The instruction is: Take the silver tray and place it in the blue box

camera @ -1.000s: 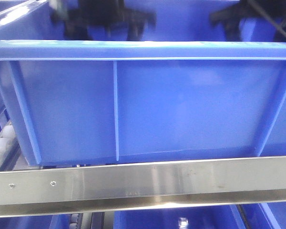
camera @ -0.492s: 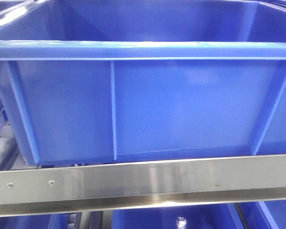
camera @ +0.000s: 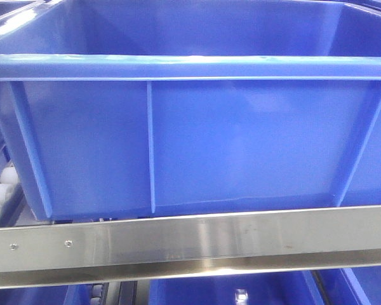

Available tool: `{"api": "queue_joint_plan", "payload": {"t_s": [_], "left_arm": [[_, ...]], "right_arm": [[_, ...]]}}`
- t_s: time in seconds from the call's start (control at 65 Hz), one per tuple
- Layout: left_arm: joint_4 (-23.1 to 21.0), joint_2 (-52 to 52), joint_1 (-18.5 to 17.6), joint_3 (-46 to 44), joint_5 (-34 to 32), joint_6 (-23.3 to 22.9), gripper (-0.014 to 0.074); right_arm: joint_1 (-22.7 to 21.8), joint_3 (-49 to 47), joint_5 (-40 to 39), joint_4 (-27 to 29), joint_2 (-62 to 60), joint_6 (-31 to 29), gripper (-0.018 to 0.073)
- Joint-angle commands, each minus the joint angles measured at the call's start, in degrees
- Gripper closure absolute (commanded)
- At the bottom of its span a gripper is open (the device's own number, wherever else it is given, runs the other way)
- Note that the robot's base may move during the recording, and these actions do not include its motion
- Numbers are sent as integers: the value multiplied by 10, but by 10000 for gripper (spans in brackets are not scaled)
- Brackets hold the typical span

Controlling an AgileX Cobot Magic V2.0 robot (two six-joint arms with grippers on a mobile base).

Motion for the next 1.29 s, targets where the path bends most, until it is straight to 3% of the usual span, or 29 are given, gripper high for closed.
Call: {"api": "queue_joint_plan", "payload": {"t_s": [0.0,0.154,0.323,0.846,0.908,0.969,1.046,1.277], "left_arm": [[11,-63,-5,32,-100,19,691],[13,-157,-5,108,-168,28,691],[5,-211,-5,143,-174,28,691],[3,-211,-4,144,-167,28,691],[-40,-213,5,144,-167,31,691],[-114,-223,26,149,-162,89,691],[-148,-248,73,178,-195,159,691],[-165,-399,287,375,-364,167,691]], "right_arm": [[1,27,-71,-14,-56,-18,503],[1,75,-109,-18,-136,-23,503],[1,85,-127,-21,-144,-23,503],[1,86,-126,-21,-144,-23,503],[1,86,-126,-21,-144,-23,503],[1,86,-126,-21,-144,-23,503],[1,86,-126,-21,-144,-23,503],[1,86,-126,-21,-144,-23,503]]}}
